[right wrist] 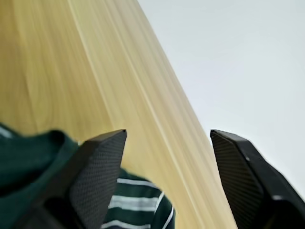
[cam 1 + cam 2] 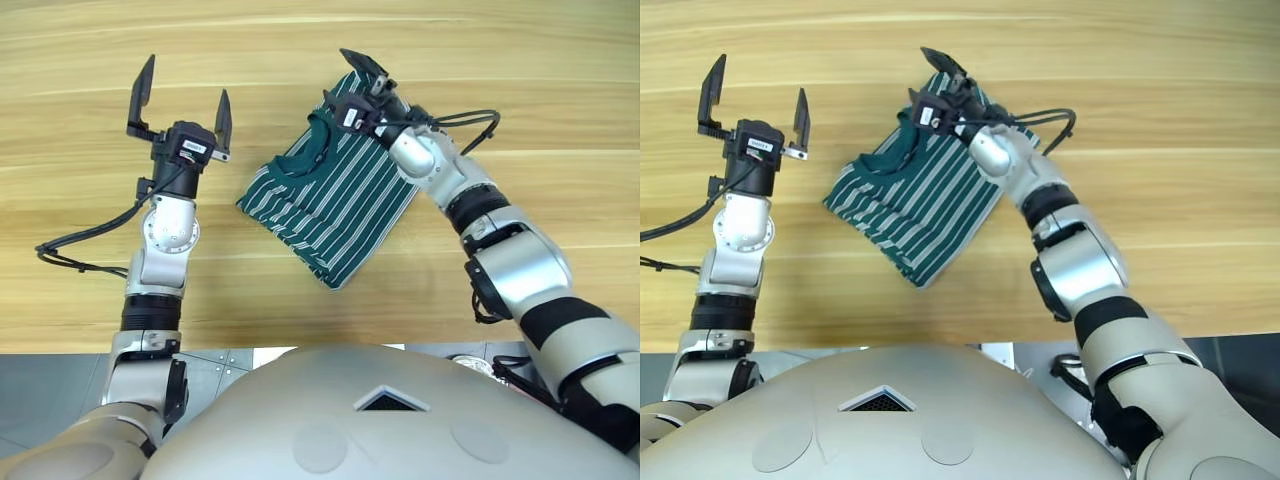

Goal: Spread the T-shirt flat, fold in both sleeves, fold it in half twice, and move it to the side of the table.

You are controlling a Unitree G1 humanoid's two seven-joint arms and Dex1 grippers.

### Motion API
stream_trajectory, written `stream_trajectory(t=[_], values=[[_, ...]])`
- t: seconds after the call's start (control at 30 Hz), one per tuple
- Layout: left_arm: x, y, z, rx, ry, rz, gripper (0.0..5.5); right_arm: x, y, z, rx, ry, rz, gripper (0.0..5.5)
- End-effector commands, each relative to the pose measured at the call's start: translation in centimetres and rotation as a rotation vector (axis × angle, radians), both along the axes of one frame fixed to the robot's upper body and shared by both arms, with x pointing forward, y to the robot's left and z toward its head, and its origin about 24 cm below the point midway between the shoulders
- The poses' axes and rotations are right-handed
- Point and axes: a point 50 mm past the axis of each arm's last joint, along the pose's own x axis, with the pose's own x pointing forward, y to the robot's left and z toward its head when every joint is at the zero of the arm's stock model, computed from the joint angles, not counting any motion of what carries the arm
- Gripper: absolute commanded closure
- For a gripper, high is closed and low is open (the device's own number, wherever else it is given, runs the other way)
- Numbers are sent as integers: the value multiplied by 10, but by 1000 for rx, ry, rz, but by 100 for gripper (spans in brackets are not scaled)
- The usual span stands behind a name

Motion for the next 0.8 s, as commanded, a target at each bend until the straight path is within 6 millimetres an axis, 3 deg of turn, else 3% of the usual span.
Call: stream_trajectory(t=[0.03, 0.2, 0.4, 0.47, 0.6, 0.7, 0.8], values=[[-6, -8, -3, 10, -1, -62, 73, -14, -19, 1, 70, -52, 11, 227], [-29, -60, -15, 166, 70, -495, 73, -32, -55, 24, 153, -165, -38, 227], [-35, -82, -30, 282, 141, -696, 73, -51, -59, 21, 110, -145, -41, 227], [-24, -76, -36, 365, 166, -654, 73, -56, -54, 19, 96, -135, -26, 227], [-1, -40, -34, 426, 156, -409, 73, -77, -42, 2, 21, -64, 65, 227], [-1, -26, -44, 389, 211, -314, 73, -113, -29, -29, -67, 84, 200, 227], [-6, -13, -60, 423, 286, -240, 73, -135, -18, -41, -116, 148, 297, 227]])
